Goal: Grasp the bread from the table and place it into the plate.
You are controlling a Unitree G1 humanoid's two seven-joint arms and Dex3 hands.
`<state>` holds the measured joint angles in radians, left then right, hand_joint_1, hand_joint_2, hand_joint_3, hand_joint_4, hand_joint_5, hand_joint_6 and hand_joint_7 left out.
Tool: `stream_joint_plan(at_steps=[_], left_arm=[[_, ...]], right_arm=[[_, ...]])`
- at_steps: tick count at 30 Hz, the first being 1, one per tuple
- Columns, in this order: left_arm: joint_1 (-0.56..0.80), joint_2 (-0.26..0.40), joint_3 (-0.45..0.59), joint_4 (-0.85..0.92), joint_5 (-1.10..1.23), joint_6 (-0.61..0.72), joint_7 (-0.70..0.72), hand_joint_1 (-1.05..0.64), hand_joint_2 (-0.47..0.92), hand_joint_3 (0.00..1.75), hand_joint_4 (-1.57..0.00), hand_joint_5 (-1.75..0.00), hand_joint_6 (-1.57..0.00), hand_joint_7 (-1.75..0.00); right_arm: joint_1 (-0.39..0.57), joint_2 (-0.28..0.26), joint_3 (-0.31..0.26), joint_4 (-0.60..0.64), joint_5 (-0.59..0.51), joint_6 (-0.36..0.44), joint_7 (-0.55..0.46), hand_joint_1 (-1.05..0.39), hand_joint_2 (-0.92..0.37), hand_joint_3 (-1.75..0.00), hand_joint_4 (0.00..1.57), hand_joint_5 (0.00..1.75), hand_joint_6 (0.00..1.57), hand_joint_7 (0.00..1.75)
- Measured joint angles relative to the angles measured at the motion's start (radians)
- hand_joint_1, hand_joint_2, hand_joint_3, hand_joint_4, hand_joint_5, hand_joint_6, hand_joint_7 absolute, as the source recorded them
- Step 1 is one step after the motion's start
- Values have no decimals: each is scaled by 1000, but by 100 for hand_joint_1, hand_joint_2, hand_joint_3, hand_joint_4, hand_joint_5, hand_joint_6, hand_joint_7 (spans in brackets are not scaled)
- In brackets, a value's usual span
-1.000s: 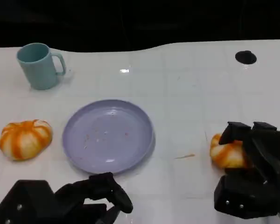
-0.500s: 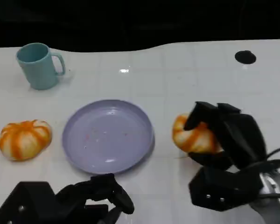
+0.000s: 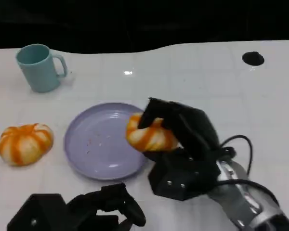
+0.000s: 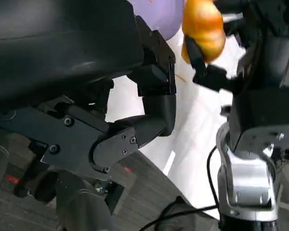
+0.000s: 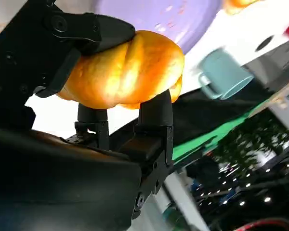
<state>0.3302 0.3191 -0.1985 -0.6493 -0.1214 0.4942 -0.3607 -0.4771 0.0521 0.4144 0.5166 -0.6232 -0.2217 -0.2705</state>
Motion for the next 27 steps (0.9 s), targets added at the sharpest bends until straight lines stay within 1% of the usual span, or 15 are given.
stream_joint_plan(at_steps=[4,6,9,11,12,13,14,15,16,18,19,20,21,24,27], left_arm=[[2,-3,-10,-3,6,-1,8,-42,74,87,-74,-175,-60,-164],[1,-3,-16,-11,14,0,14,-42,74,87,-73,-175,-59,-165],[1,-3,-26,-21,21,1,20,-41,73,90,-74,-175,-59,-165],[2,-3,-32,-26,26,2,20,-41,72,92,-74,-175,-59,-166],[2,-4,-34,-28,26,2,20,-41,72,92,-74,-175,-59,-166],[2,-4,-36,-30,28,3,20,-41,72,92,-74,-175,-59,-166],[2,-4,-37,-31,31,3,20,-41,72,93,-74,-175,-59,-166],[2,-4,-37,-32,34,4,20,-40,72,93,-74,-175,-59,-166],[2,-4,-37,-33,34,6,20,-40,72,93,-74,-175,-59,-166],[2,-5,-38,-34,34,14,20,-39,71,94,-74,-175,-59,-166],[2,-6,-38,-35,34,19,20,-39,71,94,-74,-175,-59,-166],[2,-6,-38,-35,34,22,20,-39,71,95,-75,-175,-59,-167],[2,-8,-38,-35,34,24,20,-38,71,95,-75,-175,-59,-167],[1,-10,-38,-36,34,24,20,-39,70,96,-75,-175,-60,-167],[1,-10,-38,-37,34,25,20,-40,69,97,-75,-175,-59,-167]], right_arm=[[-63,45,11,93,-1,-10,-22,-16,-38,-129,91,175,67,175],[-90,63,15,137,0,-9,-23,-15,-41,-124,89,175,65,175],[-126,85,19,193,3,-4,-26,-13,-42,-122,89,175,64,174],[-148,100,21,235,3,2,-29,-12,-44,-121,88,175,63,170],[-156,107,22,253,3,7,-29,-12,-44,-119,87,175,64,165],[-162,112,23,268,4,9,-29,-15,-49,-100,79,175,68,122],[-167,116,24,278,8,18,-24,-16,-54,-89,75,175,74,97],[-172,122,23,286,19,33,-15,-18,-59,-76,62,154,69,73],[-180,128,22,290,31,53,13,-21,-70,-54,53,117,66,45],[-193,133,20,289,53,89,80,-27,-84,-26,47,72,62,16],[-196,133,20,288,61,100,105,-33,-88,-20,38,56,53,8],[-197,132,25,281,62,112,131,-37,-90,-17,30,47,47,4],[-197,127,35,267,60,127,165,-44,-91,-16,20,39,38,2],[-196,103,74,215,47,167,259,-55,-92,-21,3,30,25,0],[-195,88,100,163,28,215,327,-63,-92,-27,0,20,17,0]])
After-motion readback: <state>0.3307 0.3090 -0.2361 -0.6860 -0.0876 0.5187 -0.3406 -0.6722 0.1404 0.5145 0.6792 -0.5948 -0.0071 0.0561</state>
